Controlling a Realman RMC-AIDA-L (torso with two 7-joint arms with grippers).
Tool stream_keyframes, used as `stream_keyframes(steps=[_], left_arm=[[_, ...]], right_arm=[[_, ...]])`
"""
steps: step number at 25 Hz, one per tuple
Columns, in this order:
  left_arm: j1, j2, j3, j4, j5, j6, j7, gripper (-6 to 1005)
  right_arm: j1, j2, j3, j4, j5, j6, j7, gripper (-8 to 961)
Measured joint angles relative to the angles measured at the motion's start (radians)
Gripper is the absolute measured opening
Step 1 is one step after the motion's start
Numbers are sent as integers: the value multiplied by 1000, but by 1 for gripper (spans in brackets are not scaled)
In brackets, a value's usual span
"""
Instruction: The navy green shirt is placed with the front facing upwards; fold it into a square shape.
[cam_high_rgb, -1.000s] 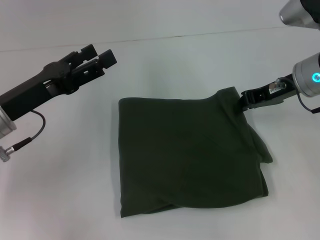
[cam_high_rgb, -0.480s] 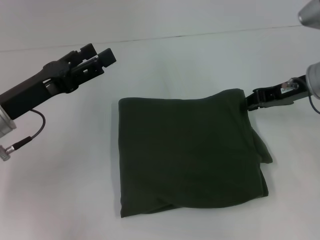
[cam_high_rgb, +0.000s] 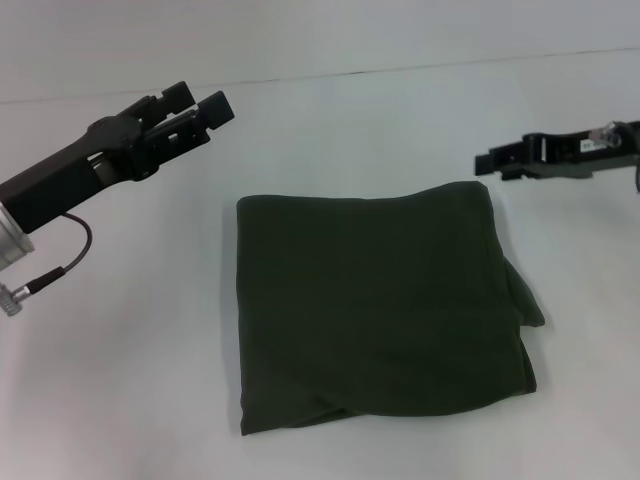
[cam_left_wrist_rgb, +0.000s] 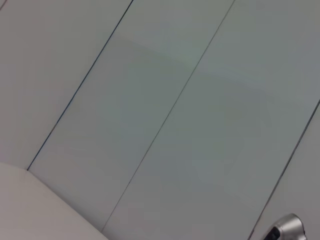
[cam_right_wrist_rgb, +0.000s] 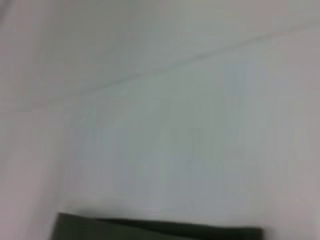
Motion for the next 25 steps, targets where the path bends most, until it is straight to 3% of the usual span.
stream_keyframes(steps=[2,11,25], left_arm=[[0,0,-2,0,0,-1,-1,963],[-1,0,-5,0,0,-1,0,963],[-1,0,-8,0,0,-13,4,963]], right_arm=[[4,0,-13,6,37,-7,-23,505],[44,19,-92,82,65,-19,-51,490],[30,-20,-79,200,41,55,-42,486]])
